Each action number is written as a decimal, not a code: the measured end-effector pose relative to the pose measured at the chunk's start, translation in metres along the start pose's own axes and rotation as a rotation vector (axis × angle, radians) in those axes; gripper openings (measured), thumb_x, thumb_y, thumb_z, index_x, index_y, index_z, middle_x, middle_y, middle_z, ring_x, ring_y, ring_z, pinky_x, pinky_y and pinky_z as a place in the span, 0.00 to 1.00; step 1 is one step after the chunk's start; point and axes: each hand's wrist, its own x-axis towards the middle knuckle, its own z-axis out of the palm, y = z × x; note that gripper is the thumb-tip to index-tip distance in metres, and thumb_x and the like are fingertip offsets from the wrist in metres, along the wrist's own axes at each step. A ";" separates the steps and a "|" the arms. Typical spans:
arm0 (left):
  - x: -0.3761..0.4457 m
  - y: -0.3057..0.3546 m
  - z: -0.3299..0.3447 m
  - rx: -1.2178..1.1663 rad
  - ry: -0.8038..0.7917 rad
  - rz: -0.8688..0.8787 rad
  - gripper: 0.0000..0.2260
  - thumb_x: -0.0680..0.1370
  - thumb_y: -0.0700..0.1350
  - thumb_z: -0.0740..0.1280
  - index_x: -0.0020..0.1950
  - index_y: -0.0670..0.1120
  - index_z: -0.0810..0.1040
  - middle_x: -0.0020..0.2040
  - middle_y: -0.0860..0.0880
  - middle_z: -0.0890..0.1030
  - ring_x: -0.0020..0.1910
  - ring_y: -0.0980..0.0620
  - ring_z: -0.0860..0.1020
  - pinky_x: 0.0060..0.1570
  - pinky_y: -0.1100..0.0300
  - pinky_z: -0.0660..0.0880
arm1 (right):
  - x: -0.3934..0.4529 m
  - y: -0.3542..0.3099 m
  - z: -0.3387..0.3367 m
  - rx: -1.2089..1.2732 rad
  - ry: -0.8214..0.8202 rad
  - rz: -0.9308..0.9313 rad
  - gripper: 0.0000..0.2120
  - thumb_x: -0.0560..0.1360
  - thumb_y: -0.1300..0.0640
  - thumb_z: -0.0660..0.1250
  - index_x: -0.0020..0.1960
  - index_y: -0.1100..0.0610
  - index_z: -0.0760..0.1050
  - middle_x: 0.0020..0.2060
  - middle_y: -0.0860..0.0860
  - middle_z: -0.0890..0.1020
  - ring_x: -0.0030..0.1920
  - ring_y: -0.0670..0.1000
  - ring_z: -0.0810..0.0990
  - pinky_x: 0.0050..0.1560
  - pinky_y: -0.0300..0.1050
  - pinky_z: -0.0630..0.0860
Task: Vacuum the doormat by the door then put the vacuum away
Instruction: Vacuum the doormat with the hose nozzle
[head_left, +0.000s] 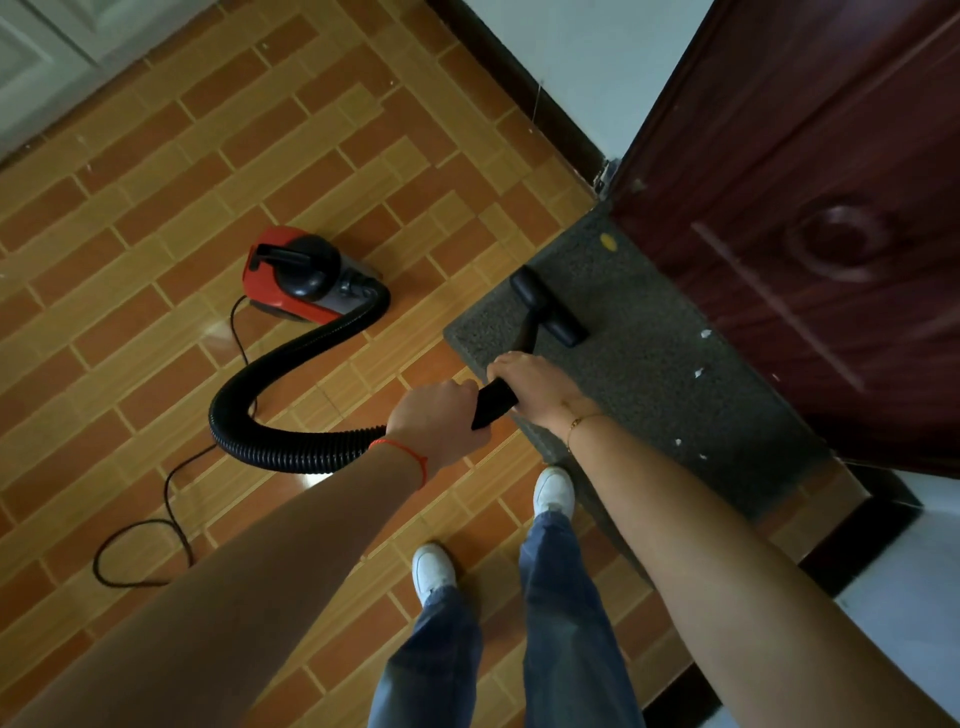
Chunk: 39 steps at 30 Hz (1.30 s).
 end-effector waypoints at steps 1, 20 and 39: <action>0.010 0.008 -0.006 -0.015 -0.001 -0.010 0.11 0.78 0.53 0.61 0.53 0.47 0.73 0.35 0.51 0.74 0.30 0.53 0.73 0.26 0.61 0.67 | 0.001 0.012 -0.008 -0.002 0.000 0.001 0.10 0.74 0.71 0.64 0.49 0.58 0.74 0.50 0.52 0.79 0.50 0.53 0.80 0.39 0.42 0.71; 0.145 0.124 -0.088 -0.098 0.013 -0.038 0.07 0.77 0.50 0.61 0.47 0.48 0.73 0.34 0.51 0.74 0.29 0.52 0.75 0.24 0.61 0.68 | 0.016 0.180 -0.102 -0.004 -0.002 0.032 0.10 0.75 0.68 0.63 0.42 0.54 0.69 0.48 0.53 0.79 0.47 0.54 0.80 0.43 0.47 0.75; 0.095 0.144 -0.058 -0.102 -0.020 0.053 0.09 0.78 0.53 0.61 0.48 0.48 0.74 0.35 0.51 0.76 0.33 0.51 0.78 0.30 0.59 0.74 | -0.046 0.157 -0.075 0.036 -0.059 0.116 0.09 0.75 0.67 0.62 0.42 0.54 0.72 0.49 0.51 0.79 0.47 0.55 0.82 0.41 0.49 0.77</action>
